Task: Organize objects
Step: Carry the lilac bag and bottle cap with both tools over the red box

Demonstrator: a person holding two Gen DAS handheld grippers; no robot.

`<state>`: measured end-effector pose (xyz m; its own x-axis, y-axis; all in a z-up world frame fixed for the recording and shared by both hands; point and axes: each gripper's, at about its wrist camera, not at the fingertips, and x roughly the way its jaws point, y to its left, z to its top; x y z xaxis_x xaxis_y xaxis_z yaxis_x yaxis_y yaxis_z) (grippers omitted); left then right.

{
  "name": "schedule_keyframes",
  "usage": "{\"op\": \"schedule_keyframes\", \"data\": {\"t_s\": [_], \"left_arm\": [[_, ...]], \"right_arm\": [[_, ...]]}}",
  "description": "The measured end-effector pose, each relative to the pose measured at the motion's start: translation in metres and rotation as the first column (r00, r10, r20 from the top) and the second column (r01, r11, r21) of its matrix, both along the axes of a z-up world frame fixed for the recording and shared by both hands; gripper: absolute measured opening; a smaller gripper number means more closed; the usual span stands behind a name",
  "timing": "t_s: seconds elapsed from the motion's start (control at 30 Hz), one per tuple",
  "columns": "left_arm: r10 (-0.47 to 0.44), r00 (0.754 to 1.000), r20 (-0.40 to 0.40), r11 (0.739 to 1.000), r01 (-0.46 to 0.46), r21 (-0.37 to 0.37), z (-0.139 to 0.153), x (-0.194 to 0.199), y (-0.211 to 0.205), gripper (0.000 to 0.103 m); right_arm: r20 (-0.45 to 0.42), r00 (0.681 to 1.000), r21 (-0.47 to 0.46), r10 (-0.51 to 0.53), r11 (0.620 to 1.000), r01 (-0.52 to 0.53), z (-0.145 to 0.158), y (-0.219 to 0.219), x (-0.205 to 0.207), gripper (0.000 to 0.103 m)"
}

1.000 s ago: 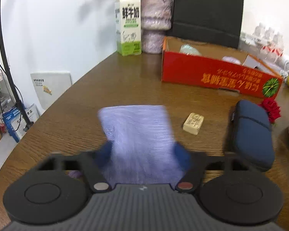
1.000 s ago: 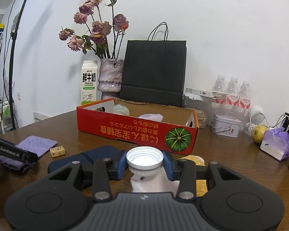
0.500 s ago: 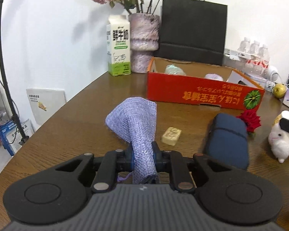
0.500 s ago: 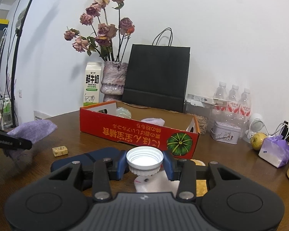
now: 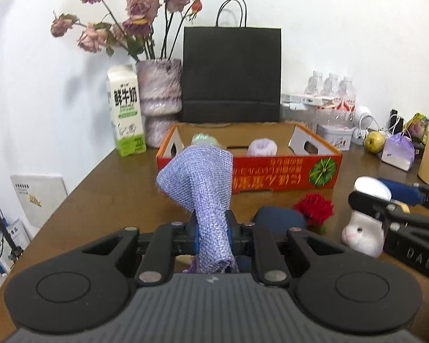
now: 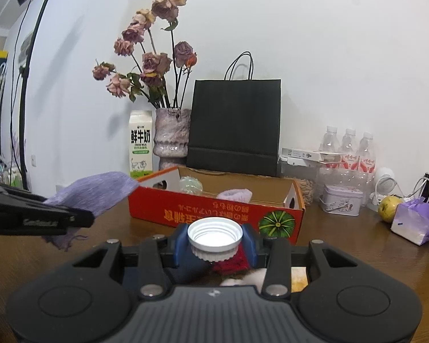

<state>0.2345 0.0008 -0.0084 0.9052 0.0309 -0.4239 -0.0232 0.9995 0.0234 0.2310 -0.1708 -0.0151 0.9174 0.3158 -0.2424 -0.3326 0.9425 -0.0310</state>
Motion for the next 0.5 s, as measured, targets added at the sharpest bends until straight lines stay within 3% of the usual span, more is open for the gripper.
{"op": "schedule_keyframes", "data": {"t_s": [0.5], "left_arm": [[0.012,0.999,0.04,1.0,-0.012,-0.008,0.024,0.049,-0.012,0.017]], "right_arm": [[0.021,0.999,0.049,-0.027,0.998,0.026,0.032,0.003,0.035,0.039]]}}
